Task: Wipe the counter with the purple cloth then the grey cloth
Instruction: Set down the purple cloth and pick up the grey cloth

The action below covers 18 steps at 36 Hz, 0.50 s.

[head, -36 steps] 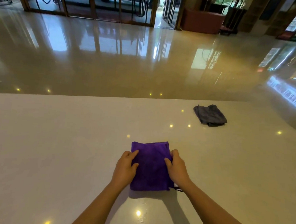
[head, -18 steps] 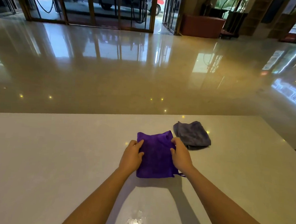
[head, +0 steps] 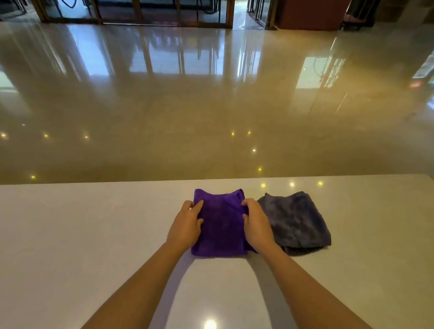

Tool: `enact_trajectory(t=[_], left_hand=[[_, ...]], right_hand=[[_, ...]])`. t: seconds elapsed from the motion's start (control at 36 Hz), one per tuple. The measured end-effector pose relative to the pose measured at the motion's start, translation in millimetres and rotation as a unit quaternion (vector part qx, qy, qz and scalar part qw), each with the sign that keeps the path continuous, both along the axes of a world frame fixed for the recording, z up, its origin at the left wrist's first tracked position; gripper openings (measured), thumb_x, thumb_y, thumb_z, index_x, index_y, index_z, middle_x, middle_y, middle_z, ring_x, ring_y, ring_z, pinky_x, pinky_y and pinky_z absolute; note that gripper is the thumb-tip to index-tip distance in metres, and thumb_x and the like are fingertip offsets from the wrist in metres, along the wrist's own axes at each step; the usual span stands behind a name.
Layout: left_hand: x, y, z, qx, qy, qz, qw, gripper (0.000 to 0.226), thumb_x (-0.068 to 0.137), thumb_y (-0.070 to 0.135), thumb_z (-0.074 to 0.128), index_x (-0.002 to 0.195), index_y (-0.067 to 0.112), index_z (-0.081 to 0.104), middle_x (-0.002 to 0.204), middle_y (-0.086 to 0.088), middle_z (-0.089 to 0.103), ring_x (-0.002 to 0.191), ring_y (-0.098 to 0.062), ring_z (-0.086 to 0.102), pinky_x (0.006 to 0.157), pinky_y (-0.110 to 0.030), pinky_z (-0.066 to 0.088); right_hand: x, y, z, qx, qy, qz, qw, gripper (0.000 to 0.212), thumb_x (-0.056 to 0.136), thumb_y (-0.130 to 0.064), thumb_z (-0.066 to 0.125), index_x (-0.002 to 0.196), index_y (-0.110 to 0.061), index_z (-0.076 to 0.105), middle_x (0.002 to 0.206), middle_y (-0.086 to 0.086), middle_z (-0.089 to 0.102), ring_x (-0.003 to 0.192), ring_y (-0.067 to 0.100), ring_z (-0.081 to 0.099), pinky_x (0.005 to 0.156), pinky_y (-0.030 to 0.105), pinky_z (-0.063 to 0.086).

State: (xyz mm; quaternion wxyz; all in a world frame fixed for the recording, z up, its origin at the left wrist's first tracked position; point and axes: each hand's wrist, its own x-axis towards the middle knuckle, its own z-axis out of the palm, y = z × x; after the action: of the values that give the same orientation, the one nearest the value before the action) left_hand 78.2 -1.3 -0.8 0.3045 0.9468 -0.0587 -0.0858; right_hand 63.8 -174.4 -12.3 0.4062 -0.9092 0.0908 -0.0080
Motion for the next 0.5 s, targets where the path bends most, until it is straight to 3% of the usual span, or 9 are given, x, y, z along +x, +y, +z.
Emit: enact_trajectory(t=[0.11, 0.22, 0.36, 0.42, 0.5], left_hand=[[12.0, 0.1, -16.0, -0.001, 0.012, 0.021, 1.0, 0.04, 0.095, 0.01, 0.038, 0.135, 0.01, 0.036, 0.133, -0.011, 0.045, 0.102, -0.013, 0.048, 0.078, -0.008, 0.039], [12.3, -3.1, -23.7, 0.046, 0.034, 0.02, 0.998, 0.043, 0.093, 0.008, 0.043, 0.135, 0.008, 0.036, 0.137, -0.017, 0.04, 0.116, -0.032, 0.048, 0.086, -0.028, 0.04], [8.4, -19.2, -14.3, 0.17, -0.014, 0.04, 0.985, 0.043, 0.095, 0.02, 0.038, 0.136, 0.011, 0.033, 0.142, -0.014, 0.037, 0.127, -0.03, 0.038, 0.104, -0.038, 0.036], [5.6, -31.6, -6.8, 0.15, -0.073, 0.024, 0.986, 0.041, 0.091, 0.015, 0.043, 0.131, 0.011, 0.04, 0.14, -0.014, 0.038, 0.126, -0.03, 0.037, 0.104, -0.039, 0.036], [2.7, -56.8, 4.8, 0.016, -0.071, -0.001, 0.997, 0.036, 0.09, 0.012, 0.045, 0.126, 0.011, 0.047, 0.135, -0.012, 0.042, 0.107, -0.025, 0.052, 0.089, -0.03, 0.047]], right_hand=[[13.8, -4.2, -10.8, 0.001, 0.017, 0.016, 1.0, 0.033, 0.091, -0.001, 0.042, 0.123, -0.009, 0.047, 0.122, 0.012, 0.054, 0.107, 0.028, 0.054, 0.088, 0.032, 0.043], [11.3, -16.2, -26.7, -0.006, 0.047, 0.023, 0.999, 0.024, 0.094, -0.008, 0.044, 0.116, -0.016, 0.049, 0.119, 0.006, 0.056, 0.092, 0.013, 0.05, 0.078, 0.02, 0.041], [9.8, -30.7, -20.3, -0.02, 0.019, 0.036, 0.999, 0.025, 0.093, -0.01, 0.049, 0.117, -0.011, 0.054, 0.126, 0.006, 0.049, 0.094, 0.009, 0.046, 0.08, 0.017, 0.041], [10.5, -38.3, -10.5, -0.013, -0.01, 0.014, 1.0, 0.025, 0.093, -0.01, 0.049, 0.117, -0.01, 0.055, 0.125, 0.007, 0.051, 0.094, 0.01, 0.05, 0.077, 0.014, 0.04], [12.3, -57.9, 6.8, -0.03, -0.032, -0.029, 0.999, 0.028, 0.093, -0.011, 0.049, 0.12, -0.007, 0.054, 0.126, 0.014, 0.054, 0.108, 0.024, 0.054, 0.085, 0.024, 0.041]])
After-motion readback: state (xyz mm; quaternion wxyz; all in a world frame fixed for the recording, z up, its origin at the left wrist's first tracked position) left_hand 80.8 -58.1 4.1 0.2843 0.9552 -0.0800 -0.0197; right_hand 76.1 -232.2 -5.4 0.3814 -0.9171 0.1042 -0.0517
